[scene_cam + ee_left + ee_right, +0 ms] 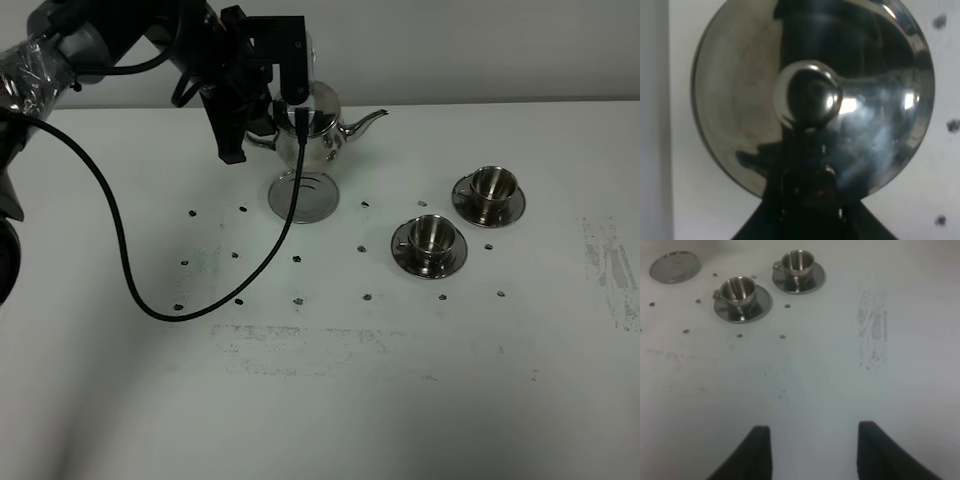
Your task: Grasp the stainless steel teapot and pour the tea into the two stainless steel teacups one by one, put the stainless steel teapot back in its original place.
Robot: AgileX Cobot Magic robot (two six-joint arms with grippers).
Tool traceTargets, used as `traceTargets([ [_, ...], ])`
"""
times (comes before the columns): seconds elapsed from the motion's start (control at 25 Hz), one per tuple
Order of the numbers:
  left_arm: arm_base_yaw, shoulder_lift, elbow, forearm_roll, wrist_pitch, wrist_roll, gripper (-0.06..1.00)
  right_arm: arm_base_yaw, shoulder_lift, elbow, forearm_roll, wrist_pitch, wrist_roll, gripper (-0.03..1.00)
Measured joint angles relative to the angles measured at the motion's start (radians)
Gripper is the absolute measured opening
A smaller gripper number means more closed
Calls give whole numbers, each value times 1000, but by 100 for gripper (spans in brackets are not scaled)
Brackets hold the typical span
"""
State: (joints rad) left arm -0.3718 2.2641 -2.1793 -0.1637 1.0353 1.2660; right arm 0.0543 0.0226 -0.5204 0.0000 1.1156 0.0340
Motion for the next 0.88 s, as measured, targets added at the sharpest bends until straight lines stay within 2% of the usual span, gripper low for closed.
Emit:
traceTargets([
  [0.16, -42, 35, -75, 7, -2, 0, 21, 0, 0, 0, 0, 0, 0, 41],
  [0.36, -103, 83, -127, 66, -15, 1, 21, 0, 0, 0, 0, 0, 0, 41],
  [0.72, -176, 154, -132, 176, -137, 3, 21, 0, 0, 0, 0, 0, 0, 41],
  [0.88, -189, 169, -132, 201, -194, 3, 21, 0, 0, 0, 0, 0, 0, 41],
])
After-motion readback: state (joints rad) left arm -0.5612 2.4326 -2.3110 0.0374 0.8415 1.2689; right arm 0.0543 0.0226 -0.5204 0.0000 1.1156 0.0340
